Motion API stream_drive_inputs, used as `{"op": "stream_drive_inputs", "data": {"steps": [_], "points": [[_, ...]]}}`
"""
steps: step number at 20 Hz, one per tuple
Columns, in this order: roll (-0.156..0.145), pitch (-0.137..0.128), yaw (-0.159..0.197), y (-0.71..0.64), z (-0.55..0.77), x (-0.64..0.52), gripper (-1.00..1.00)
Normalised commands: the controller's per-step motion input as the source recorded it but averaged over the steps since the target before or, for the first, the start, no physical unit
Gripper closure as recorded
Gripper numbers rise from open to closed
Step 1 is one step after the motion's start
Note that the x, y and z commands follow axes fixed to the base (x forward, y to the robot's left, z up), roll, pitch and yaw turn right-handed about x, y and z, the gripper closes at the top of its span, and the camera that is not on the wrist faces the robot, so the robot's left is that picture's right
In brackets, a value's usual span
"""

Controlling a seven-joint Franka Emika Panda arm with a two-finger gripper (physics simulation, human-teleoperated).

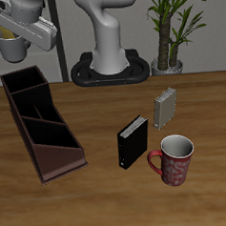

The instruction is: Place the white-yellow mug into the right desk caddy's right compartment and place the black book into the right desk caddy's back compartment

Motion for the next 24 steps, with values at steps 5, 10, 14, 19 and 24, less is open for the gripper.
{"op": "stream_drive_inputs", "data": {"steps": [5,10,14,19,24], "points": [[0.032,0.03,-0.023,0.12,0.01,0.09,1.0],[0.016,-0.015,-0.023,0.13,-0.05,0.09,1.0],[0.011,-0.006,-0.046,0.02,-0.09,0.05,1.0],[0.027,-0.014,-0.122,-0.17,0.06,-0.04,1.0],[0.055,-0.003,-0.044,-0.07,-0.07,0.0,1.0]]}}
